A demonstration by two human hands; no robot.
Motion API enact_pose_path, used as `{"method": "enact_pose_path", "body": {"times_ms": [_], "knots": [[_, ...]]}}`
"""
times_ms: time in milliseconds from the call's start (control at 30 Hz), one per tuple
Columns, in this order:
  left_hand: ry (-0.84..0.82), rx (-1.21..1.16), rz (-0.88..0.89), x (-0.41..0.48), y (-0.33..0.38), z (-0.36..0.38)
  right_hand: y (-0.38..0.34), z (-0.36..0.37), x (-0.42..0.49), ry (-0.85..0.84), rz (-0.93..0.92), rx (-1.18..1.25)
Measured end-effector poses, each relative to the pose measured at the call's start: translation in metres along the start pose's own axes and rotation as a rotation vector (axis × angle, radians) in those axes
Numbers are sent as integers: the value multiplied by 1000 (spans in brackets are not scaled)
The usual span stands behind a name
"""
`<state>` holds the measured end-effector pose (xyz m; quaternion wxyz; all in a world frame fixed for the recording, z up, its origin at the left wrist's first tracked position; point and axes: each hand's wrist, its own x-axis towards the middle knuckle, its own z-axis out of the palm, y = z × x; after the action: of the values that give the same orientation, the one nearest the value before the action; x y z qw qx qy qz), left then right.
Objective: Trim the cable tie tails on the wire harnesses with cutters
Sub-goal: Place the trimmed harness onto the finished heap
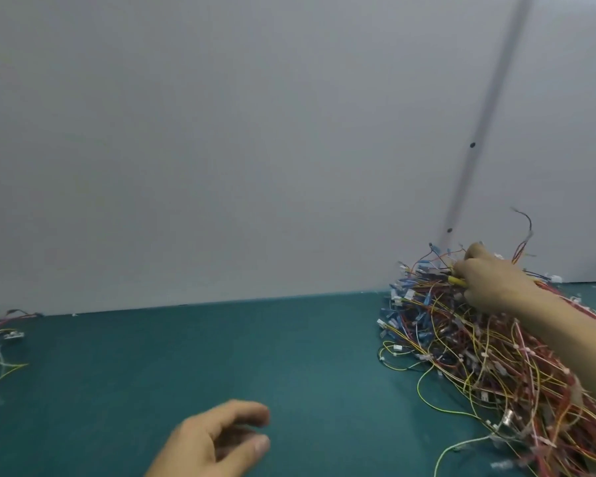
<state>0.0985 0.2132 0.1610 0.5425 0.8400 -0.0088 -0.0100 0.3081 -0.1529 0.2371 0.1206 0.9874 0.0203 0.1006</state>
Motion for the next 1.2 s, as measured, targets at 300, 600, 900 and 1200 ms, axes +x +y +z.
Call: {"method": "enact_pose_path", "body": {"times_ms": [300,600,900,1200], "knots": [[198,586,129,1,-70,-9,-63,-66,-50,507,-166,136],[179,623,159,-1,-70,-10,-203,35,-154,303,-453,463],[382,739,5,-2,-74,-58,-217,85,-151,412,-343,627],[877,1161,-641,11,-80,-204,-217,87,-150,502,-360,656]]}}
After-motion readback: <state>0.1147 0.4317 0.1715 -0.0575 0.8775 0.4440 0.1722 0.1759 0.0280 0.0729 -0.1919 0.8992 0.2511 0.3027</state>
